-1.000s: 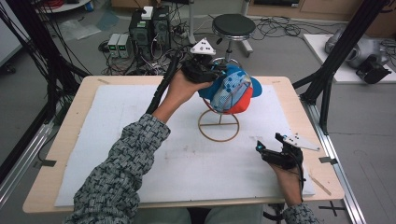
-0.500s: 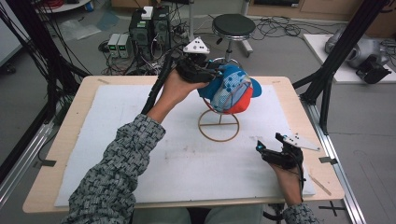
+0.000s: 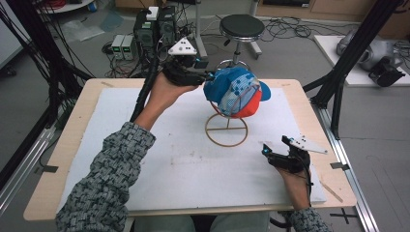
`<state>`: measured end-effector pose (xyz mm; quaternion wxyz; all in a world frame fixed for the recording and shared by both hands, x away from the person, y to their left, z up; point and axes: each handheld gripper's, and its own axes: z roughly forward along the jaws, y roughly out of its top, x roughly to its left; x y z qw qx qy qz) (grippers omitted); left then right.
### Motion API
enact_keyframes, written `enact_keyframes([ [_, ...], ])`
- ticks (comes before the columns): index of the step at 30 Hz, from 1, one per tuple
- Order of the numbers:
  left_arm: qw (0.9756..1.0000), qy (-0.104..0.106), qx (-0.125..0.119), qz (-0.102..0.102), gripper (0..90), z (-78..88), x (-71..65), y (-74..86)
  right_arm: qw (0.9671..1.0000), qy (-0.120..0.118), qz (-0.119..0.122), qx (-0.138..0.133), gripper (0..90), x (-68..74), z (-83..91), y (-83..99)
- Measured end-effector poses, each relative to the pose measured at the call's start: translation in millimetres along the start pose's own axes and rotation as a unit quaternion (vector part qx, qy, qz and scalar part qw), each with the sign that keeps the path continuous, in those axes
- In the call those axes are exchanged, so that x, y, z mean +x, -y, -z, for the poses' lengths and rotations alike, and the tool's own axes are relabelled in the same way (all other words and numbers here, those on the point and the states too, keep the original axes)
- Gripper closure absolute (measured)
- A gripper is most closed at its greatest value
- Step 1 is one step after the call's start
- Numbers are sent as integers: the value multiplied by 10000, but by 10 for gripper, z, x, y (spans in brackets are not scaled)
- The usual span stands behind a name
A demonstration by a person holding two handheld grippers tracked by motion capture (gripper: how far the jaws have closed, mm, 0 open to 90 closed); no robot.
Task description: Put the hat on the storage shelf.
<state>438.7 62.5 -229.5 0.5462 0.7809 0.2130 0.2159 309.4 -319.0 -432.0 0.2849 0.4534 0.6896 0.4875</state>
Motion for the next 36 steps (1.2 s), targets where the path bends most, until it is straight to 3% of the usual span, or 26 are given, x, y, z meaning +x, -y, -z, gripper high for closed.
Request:
enact_keyframes([
  [8, 9988, -464, 47, 127, 437, 291, 160, 204, 10000, -51, 4, -57, 141, 30, -72, -40],
  [16, 9968, -754, -73, 263, 388, 605, 243, 391, 9999, -37, -35, -104, 141, 24, -80, -51],
  [19, 9953, -921, -93, 291, 335, 709, 239, 466, 9999, -24, -7, -133, 141, 16, -73, -54],
  [28, 9914, -1260, -247, 269, 283, 1048, 192, 702, 9999, 11, -51, -143, 141, -2, -38, -43],
  [36, 9858, -1643, -235, 239, 253, 1271, 124, 1023, 9998, 74, -101, -164, 141, -30, -10, -31],
])
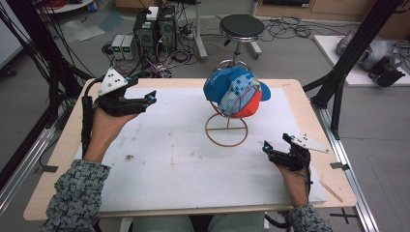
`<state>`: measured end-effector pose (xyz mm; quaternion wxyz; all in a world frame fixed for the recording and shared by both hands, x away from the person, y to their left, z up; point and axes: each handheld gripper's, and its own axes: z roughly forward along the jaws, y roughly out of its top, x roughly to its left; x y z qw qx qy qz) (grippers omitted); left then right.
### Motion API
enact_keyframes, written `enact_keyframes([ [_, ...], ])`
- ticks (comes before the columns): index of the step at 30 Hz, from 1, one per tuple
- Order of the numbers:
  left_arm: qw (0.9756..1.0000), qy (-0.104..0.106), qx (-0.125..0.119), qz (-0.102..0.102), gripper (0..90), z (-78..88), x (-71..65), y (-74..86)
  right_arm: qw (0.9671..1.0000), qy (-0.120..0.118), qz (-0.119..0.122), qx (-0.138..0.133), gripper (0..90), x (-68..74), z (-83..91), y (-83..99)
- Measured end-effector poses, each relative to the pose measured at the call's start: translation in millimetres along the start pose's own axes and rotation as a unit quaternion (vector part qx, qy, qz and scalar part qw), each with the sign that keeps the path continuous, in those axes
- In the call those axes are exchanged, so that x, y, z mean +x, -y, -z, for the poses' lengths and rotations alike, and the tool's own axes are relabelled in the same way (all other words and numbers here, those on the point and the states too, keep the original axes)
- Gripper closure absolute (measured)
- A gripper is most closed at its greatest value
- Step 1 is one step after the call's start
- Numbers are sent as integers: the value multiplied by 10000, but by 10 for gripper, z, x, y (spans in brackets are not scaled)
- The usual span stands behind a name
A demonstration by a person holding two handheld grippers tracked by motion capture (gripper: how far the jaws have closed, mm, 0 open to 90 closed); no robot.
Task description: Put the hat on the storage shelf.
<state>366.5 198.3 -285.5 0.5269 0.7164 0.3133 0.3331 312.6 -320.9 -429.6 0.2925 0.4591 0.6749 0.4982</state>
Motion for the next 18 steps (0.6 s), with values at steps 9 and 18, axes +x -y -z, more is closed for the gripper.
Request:
enact_keyframes([
  [9, 9995, -294, -2, 105, 240, 160, -26, 364, 10000, 34, -60, -14, 141, -16, 44, 9],
  [18, 9981, -500, -13, 367, 238, 361, -2, 675, 10000, 26, -7, -5, 141, -8, 24, 6],
])
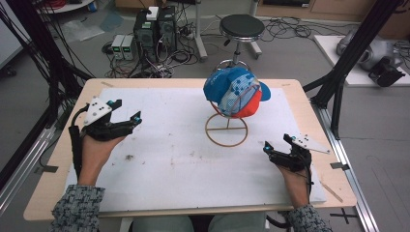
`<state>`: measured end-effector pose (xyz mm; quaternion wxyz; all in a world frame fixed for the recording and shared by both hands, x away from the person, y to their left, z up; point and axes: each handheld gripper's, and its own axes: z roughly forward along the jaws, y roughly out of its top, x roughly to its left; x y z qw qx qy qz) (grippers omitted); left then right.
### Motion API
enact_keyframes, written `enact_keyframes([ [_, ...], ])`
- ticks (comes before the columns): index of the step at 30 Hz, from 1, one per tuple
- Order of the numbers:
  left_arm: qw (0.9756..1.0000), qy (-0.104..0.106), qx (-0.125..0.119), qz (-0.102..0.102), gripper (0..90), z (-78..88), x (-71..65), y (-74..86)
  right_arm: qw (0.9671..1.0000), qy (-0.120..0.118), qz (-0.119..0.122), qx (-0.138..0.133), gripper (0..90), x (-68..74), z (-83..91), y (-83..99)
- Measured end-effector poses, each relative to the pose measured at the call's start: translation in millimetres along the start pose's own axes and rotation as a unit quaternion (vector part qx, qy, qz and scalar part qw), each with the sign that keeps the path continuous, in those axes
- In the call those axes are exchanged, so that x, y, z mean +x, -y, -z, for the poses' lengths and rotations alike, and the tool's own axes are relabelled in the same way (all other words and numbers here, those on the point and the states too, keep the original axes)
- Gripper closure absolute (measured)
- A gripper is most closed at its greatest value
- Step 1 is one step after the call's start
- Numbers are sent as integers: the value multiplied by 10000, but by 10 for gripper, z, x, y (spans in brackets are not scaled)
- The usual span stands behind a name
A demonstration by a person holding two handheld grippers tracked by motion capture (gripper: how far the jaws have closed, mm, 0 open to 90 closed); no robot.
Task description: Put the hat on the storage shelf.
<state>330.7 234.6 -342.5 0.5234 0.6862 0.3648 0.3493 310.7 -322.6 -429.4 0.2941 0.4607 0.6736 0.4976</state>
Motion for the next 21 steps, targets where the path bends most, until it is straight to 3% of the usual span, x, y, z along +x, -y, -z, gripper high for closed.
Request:
enact_keyframes([
  [10, 9997, -214, 16, 151, 238, 174, 98, 215, 10000, 22, -28, 23, 141, 4, 0, 2],
  [21, 9990, -245, 235, 281, 238, 188, 125, 461, 10000, 33, -29, 40, 142, 13, -12, -5],
])
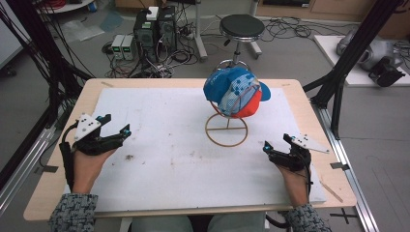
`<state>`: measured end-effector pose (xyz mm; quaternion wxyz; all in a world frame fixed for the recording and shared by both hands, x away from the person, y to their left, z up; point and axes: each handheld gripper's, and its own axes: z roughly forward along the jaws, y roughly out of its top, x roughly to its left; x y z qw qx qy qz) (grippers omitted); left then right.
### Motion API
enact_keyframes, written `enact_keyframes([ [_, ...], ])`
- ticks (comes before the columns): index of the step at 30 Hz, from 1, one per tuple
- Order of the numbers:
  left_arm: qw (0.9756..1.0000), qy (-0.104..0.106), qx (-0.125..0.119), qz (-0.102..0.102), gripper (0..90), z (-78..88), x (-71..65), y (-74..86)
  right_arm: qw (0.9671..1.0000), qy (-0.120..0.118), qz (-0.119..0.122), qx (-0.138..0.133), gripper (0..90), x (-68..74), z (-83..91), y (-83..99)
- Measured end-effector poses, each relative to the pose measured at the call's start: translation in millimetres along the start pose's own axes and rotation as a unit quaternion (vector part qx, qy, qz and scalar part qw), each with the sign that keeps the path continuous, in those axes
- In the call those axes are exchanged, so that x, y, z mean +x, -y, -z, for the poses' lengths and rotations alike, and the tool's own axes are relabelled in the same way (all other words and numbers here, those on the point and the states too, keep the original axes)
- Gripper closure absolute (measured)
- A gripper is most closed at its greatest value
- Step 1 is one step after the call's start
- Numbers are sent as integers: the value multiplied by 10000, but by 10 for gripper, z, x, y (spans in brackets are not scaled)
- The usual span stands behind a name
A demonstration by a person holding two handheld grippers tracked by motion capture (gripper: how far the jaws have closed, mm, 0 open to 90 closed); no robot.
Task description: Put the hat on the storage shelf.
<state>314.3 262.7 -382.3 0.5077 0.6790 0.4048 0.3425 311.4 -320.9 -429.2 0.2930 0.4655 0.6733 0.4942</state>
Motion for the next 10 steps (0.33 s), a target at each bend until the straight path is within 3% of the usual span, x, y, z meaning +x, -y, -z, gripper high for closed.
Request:
enact_keyframes([
  [10, 9999, -54, 103, 107, 238, 19, 58, 107, 10000, -34, -10, 1, 141, 8, -32, -7],
])
